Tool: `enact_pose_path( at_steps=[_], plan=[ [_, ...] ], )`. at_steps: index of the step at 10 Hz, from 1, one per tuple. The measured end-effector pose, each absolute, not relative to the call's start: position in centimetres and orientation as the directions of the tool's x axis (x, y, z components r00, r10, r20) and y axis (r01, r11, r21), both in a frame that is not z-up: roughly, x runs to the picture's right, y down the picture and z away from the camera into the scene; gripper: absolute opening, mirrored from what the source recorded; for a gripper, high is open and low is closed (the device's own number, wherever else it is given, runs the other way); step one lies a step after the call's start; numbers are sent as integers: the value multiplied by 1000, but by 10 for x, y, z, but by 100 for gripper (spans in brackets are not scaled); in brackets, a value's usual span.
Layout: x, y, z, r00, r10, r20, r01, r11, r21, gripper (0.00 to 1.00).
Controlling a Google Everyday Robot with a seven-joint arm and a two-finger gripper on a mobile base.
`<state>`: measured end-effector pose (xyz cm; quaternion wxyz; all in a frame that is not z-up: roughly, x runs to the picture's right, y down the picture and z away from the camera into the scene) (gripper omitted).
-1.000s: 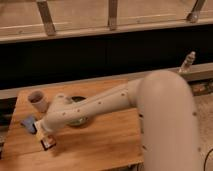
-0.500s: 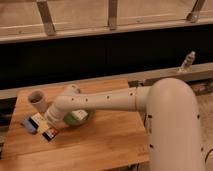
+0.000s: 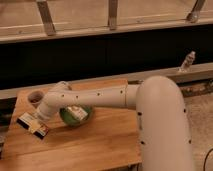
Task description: Place the eraser on the white sponge
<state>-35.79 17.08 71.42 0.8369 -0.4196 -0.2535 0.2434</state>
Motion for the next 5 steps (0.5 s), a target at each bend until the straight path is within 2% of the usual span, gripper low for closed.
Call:
enact_pose_path(
  at_steps=[5],
  plan=[
    [-414, 156, 726, 832, 503, 236, -212, 680, -702, 0]
  ],
)
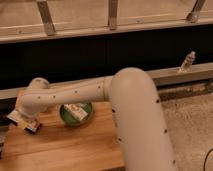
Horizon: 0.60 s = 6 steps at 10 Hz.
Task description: Place the eraser on the white sponge
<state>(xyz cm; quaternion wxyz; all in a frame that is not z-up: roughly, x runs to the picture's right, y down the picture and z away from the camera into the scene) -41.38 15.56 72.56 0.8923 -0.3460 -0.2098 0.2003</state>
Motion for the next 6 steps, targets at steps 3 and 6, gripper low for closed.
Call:
enact_pose_path(
  at_steps=[3, 6],
  plan=[
    [-435, 157, 747, 869, 450, 206, -222, 726, -651, 0],
    [-425, 160, 778, 881, 449, 151, -258, 722, -642, 0]
  ],
)
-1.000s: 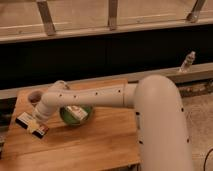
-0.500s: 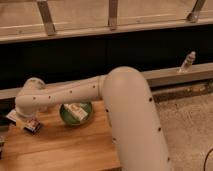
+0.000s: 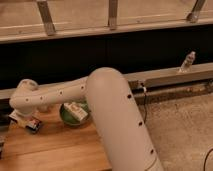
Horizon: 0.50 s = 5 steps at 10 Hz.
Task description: Place the eraser on the white sponge
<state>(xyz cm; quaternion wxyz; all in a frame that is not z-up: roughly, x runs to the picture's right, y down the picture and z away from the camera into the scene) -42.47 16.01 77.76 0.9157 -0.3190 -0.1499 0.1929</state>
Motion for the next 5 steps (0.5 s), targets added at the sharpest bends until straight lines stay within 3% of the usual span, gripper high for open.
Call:
enact_pose_path(
  at_steps=[5],
  plan=[
    [-411, 168, 802, 882, 461, 94, -297, 701, -649, 1]
  ],
)
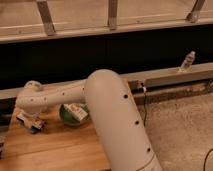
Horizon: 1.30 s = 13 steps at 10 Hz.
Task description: Place the eraser on the white sponge
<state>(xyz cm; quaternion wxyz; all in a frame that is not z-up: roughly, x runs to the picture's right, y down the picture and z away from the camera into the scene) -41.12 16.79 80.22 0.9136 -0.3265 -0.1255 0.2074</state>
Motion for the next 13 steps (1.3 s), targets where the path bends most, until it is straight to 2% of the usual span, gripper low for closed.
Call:
enact_pose_path(
  at_steps=[1, 3, 8, 9, 13],
  plan=[
    [-412, 169, 802, 883, 460, 94, -295, 701, -650, 6],
    [-411, 168, 802, 882, 461, 94, -297, 700, -649, 28],
    [-412, 168, 802, 882, 461, 95, -296, 700, -650, 76],
    [-412, 168, 802, 882, 461, 95, -296, 700, -650, 80],
    [-411, 168, 802, 882, 461, 95, -296, 700, -650, 80]
  ],
)
